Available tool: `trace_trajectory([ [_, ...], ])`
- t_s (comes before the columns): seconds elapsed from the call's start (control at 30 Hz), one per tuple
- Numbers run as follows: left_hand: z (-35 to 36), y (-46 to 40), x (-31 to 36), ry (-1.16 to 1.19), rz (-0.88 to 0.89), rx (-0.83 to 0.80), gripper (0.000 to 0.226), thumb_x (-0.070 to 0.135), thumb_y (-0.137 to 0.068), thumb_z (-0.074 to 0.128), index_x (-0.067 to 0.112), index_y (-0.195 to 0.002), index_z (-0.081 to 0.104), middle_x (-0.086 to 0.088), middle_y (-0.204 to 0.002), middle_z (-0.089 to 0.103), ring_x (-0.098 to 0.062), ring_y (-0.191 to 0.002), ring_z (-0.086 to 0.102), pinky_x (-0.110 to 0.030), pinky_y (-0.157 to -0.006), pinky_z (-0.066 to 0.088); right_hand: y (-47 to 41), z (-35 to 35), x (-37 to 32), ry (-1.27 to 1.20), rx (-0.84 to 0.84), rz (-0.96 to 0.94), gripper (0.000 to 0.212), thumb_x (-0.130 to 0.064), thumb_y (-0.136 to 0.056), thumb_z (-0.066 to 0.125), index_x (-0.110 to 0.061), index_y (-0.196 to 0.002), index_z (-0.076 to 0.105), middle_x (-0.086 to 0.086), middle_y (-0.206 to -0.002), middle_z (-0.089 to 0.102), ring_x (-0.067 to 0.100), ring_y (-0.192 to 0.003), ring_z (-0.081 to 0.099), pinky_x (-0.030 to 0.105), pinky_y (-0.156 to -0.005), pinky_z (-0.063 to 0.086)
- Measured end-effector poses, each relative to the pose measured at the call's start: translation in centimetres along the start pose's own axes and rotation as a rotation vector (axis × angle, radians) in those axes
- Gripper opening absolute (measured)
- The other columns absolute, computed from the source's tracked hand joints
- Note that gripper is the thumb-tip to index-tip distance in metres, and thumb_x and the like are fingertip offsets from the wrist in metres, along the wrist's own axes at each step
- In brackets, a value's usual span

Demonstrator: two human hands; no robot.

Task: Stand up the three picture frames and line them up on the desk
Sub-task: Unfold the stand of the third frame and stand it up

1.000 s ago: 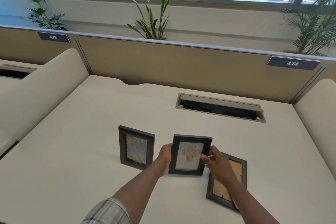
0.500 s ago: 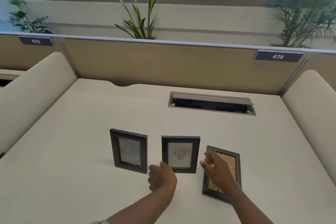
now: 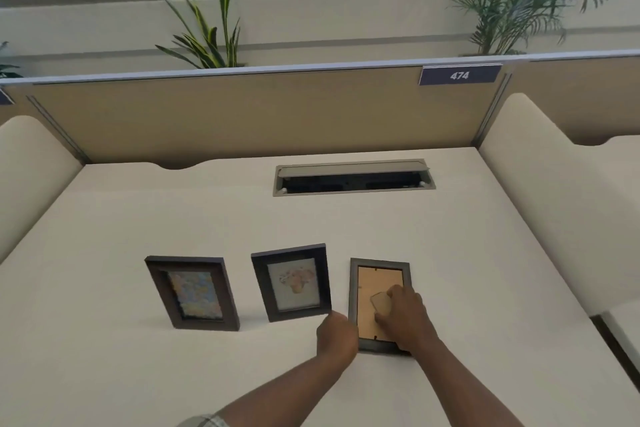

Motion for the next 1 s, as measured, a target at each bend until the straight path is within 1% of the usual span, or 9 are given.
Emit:
trace_trajectory([
  [0.13, 0.4, -0.6, -1.2, 0.259, -0.099, -0.036, 0.02, 0.005, -0.084, 0.045, 0.0, -0.084, 0.065, -0.02, -0.081, 0.067, -0.034, -0.076, 0.065, -0.034, -0.061, 0.042, -0.5, -1.8, 0.6, -0.085, -0.016, 0.01, 0.051, -0.037, -0.066, 0.072, -0.011, -0.107, 0.058, 0.007, -0.11, 0.056, 0.026, -0.104, 0.054, 0.037, -0.086, 0.049],
  [0.23, 1.1, -0.3, -1.5, 0.42, -0.123, -0.116, 0.015, 0.004, -0.082, 0.048, 0.006, -0.074, 0.061, -0.012, -0.06, 0.062, -0.024, -0.051, 0.056, -0.03, -0.054, 0.042, -0.5, -4.2, 1.0, -0.206, -0.012, -0.035, 0.043, -0.037, -0.064, 0.074, -0.012, -0.097, 0.062, 0.002, -0.094, 0.06, 0.015, -0.083, 0.057, 0.032, -0.074, 0.051],
  [0.37, 3.4, 0.2, 0.9, 0.51, -0.103, -0.297, 0.032, 0.015, -0.094, 0.04, 0.004, -0.093, 0.07, -0.017, -0.081, 0.073, -0.026, -0.069, 0.064, -0.034, -0.066, 0.052, 0.5, -6.9, 1.3, -0.522, -0.03, -0.092, 0.038, -0.041, -0.067, 0.076, -0.019, -0.096, 0.066, -0.001, -0.091, 0.066, 0.01, -0.079, 0.06, 0.02, -0.064, 0.047],
  [0.47, 6.1, 1.4, 2.8, 0.654, -0.208, -0.541, 0.057, 0.045, -0.102, 0.022, 0.005, -0.12, 0.059, -0.02, -0.114, 0.069, -0.031, -0.101, 0.066, -0.043, -0.087, 0.054, 1.6, -8.3, 0.3, -0.715, -0.034, -0.174, 0.024, -0.035, -0.071, 0.071, -0.02, -0.09, 0.07, 0.004, -0.085, 0.07, 0.015, -0.075, 0.062, 0.03, -0.071, 0.054],
  [0.6, 7.7, 3.7, 6.0, 0.838, -0.228, -0.781, 0.052, 0.035, -0.102, 0.024, 0.002, -0.12, 0.059, -0.014, -0.093, 0.07, -0.026, -0.087, 0.067, -0.046, -0.084, 0.055, 2.5, -9.1, 0.2, -0.71, -0.002, -0.237, 0.013, -0.017, -0.083, 0.065, -0.021, -0.094, 0.072, 0.002, -0.09, 0.073, 0.02, -0.086, 0.067, 0.034, -0.08, 0.055],
  [0.7, 7.2, 3.1, 6.4, 0.82, -0.186, -0.676, 0.035, 0.017, -0.102, 0.028, 0.004, -0.107, 0.06, -0.013, -0.073, 0.067, -0.023, -0.061, 0.062, -0.034, -0.063, 0.054, 2.8, -9.6, 0.3, -0.638, 0.011, -0.286, 0.021, -0.017, -0.089, 0.063, -0.032, -0.101, 0.071, -0.008, -0.102, 0.072, 0.008, -0.095, 0.065, 0.03, -0.082, 0.052],
  [0.77, 6.5, 2.0, 6.3, 0.827, -0.14, -0.575, 0.031, 0.013, -0.103, 0.029, 0.004, -0.109, 0.058, -0.018, -0.089, 0.069, -0.027, -0.073, 0.066, -0.033, -0.059, 0.056, 2.8, -10.2, 0.8, -0.605, 0.05, -0.282, 0.017, -0.03, -0.088, 0.066, -0.047, -0.092, 0.068, -0.013, -0.101, 0.068, 0.0, -0.089, 0.061, 0.023, -0.076, 0.046],
  [0.9, 5.1, 0.9, 6.7, 0.852, -0.011, -0.49, 0.026, 0.013, -0.103, 0.033, 0.012, -0.121, 0.052, -0.015, -0.121, 0.063, -0.031, -0.103, 0.065, -0.048, -0.086, 0.056, 1.8, -10.2, 2.6, -0.491, 0.067, -0.182, 0.011, -0.041, -0.081, 0.07, -0.039, -0.092, 0.07, -0.004, -0.072, 0.067, 0.008, -0.063, 0.059, 0.023, -0.06, 0.047],
  [1.0, 4.2, 0.8, 6.8, 0.751, 0.088, -0.435, 0.024, 0.012, -0.103, 0.036, 0.022, -0.121, 0.048, -0.007, -0.122, 0.062, -0.026, -0.104, 0.065, -0.049, -0.091, 0.055, 1.1, -8.6, 2.7, -0.542, -0.069, -0.124, 0.016, -0.022, -0.088, 0.063, -0.032, -0.096, 0.073, -0.006, -0.081, 0.076, 0.008, -0.071, 0.072, 0.02, -0.055, 0.055],
])
Point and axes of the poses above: each hand's wrist, its own y-axis away from the middle knuckle, its own z-axis out of the palm, x = y × z, the point moved 10 cm from there along -y, towards the middle knuckle
